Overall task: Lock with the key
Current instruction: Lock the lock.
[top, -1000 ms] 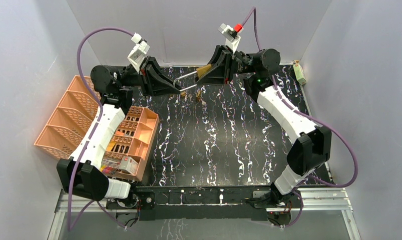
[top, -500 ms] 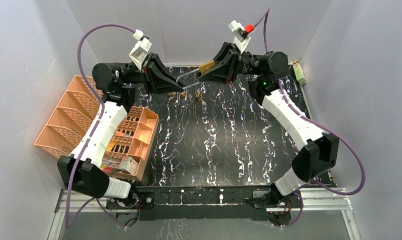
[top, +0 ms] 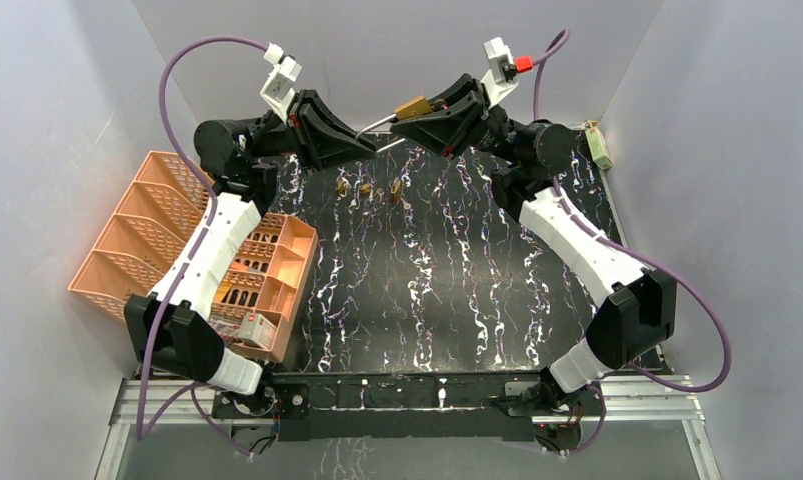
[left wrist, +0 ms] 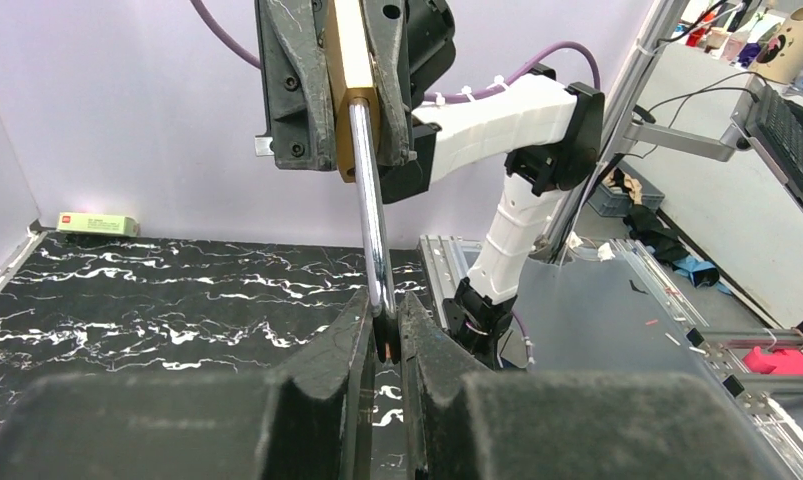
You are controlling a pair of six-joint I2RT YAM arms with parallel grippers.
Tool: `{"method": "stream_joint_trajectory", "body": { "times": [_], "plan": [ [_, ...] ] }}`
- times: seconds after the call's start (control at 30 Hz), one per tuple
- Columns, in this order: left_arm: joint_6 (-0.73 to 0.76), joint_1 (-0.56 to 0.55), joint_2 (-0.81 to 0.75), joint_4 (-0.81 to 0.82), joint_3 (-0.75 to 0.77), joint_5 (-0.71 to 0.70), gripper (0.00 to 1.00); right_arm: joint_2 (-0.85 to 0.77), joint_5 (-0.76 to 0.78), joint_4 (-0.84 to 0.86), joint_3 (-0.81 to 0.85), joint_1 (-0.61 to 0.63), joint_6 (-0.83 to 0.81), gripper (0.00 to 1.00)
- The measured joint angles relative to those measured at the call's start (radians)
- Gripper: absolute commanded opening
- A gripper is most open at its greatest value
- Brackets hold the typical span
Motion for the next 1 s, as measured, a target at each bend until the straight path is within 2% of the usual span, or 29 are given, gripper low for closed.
{"method": "stream_joint_trajectory", "body": {
  "times": [0.23,0.33,0.43,0.57,0.77,0.9,1.0],
  "plan": [
    [0.068,0.001,-0.046,-0.107,-0.002,-0.014,0.0,-0.035,0.038,0.009,-0.041,0.021,-0.035,0.0],
    [0.101,0.009,-0.069,-0.17,-0.002,-0.01,0.0,-0.056,0.013,-0.047,-0.04,0.024,-0.077,0.0],
    [0.159,0.028,-0.087,-0.272,-0.002,-0.005,0.0,-0.07,-0.021,-0.216,0.0,0.025,-0.181,0.0],
    [0.256,0.052,-0.102,-0.412,0.0,-0.013,0.0,-0.078,-0.062,-0.561,0.103,0.031,-0.374,0.0],
    [0.289,0.064,-0.104,-0.468,0.009,-0.013,0.0,-0.073,-0.106,-0.806,0.153,0.031,-0.491,0.0],
    [0.338,0.063,-0.105,-0.513,0.051,-0.069,0.0,-0.043,-0.156,-0.982,0.179,0.046,-0.554,0.0],
    [0.358,0.045,-0.108,-0.554,0.057,-0.069,0.0,-0.012,-0.194,-1.04,0.179,0.084,-0.575,0.0]
  ]
}}
